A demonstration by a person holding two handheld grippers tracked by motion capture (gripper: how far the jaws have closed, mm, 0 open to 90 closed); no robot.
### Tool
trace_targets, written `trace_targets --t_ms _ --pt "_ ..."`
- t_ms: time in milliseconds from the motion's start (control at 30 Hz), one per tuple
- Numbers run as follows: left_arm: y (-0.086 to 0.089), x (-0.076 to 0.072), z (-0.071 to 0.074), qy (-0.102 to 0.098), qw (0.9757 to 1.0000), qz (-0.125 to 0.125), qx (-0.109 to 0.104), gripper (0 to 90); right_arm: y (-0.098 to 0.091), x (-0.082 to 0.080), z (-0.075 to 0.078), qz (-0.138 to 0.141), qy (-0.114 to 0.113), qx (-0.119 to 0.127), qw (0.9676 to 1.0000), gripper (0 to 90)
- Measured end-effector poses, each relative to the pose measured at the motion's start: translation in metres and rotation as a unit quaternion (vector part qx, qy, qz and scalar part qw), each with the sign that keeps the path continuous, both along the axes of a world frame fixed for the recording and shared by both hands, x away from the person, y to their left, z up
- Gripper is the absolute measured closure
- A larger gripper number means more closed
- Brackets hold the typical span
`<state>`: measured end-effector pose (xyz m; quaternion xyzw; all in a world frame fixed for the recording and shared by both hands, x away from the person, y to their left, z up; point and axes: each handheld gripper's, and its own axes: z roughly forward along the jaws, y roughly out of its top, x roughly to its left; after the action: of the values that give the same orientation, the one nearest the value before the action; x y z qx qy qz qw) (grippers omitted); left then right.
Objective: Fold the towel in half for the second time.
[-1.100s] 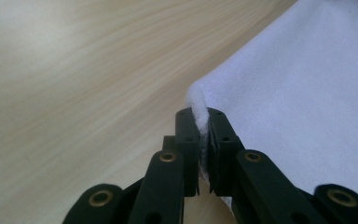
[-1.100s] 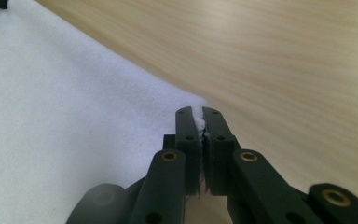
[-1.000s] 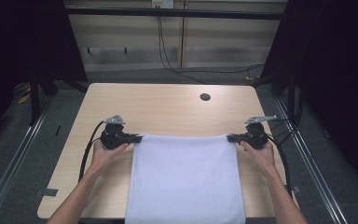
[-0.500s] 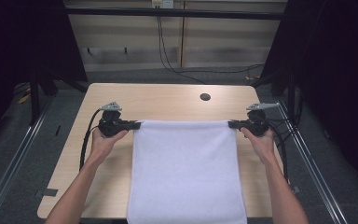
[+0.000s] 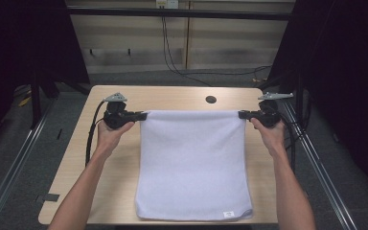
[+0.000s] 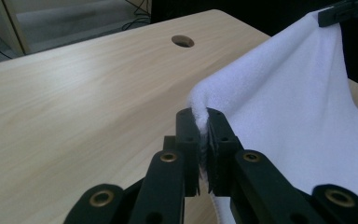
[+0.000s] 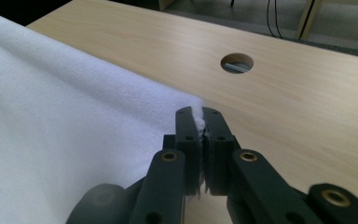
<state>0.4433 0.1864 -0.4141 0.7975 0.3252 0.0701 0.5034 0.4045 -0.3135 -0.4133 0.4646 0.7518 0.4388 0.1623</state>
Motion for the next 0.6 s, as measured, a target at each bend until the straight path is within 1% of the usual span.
trace_targets --t_ms 67,100,133,233,267,300,333,367,400,433,467,500,533,600 --pt "0.0 0.003 0.007 -0.005 1.0 -0.003 0.003 85.5 -0.001 0.003 0.005 -0.002 -0.004 0.002 1.0 86.3" --pt "0.0 0.003 0.009 -0.008 1.0 -0.001 0.003 85.5 0.0 0.006 0.009 0.002 -0.003 -0.005 1.0 86.4" --pt "0.0 0.005 0.013 -0.011 0.9999 -0.002 0.004 85.5 0.0 0.007 0.011 0.002 -0.004 -0.006 1.0 86.4" --pt "-0.002 0.008 0.024 -0.02 0.9998 0.001 0.001 85.5 0.0 0.011 0.021 0.0 -0.015 -0.004 0.9999 86.4" --pt "-0.002 0.008 0.03 -0.034 0.9993 0.017 0.005 85.5 0.0 0.013 0.025 0.0 -0.018 -0.003 0.9998 86.4" --pt "-0.004 0.007 0.035 -0.041 0.9987 0.029 0.003 85.5 0.0 0.014 0.03 -0.001 -0.022 -0.004 0.9998 86.4" --pt "-0.005 0.007 0.04 -0.043 0.9986 0.029 -0.012 85.6 0.001 0.014 0.035 -0.002 -0.028 -0.002 0.9996 86.4" --pt "-0.006 0.007 0.044 -0.047 0.9983 0.029 -0.019 85.6 0.002 0.013 0.04 -0.001 -0.036 -0.001 0.9994 86.4" --pt "-0.008 0.006 0.046 -0.051 0.998 0.032 -0.015 85.7 0.003 0.012 0.043 0.001 -0.039 -0.002 0.9992 86.4" --pt "-0.009 0.006 0.046 -0.054 0.9981 0.029 -0.008 85.8 0.003 0.01 0.045 0.002 -0.039 -0.001 0.9992 86.4" --pt "-0.01 0.005 0.045 -0.052 0.9984 0.023 -0.004 85.8 0.003 0.009 0.047 0.003 -0.042 -0.001 0.9991 86.5" --pt "-0.009 0.004 0.043 -0.049 0.9986 0.02 -0.007 85.8 0.001 0.006 0.047 0.0 -0.045 0.0 0.999 86.5" --pt "-0.009 0.002 0.04 -0.046 0.9988 0.013 -0.013 85.8 -0.001 0.004 0.045 -0.001 -0.047 0.007 0.9989 86.5" --pt "-0.009 -0.001 0.036 -0.046 0.9989 0.008 -0.003 85.8 -0.004 -0.001 0.038 -0.002 -0.046 0.015 0.9988 86.5"
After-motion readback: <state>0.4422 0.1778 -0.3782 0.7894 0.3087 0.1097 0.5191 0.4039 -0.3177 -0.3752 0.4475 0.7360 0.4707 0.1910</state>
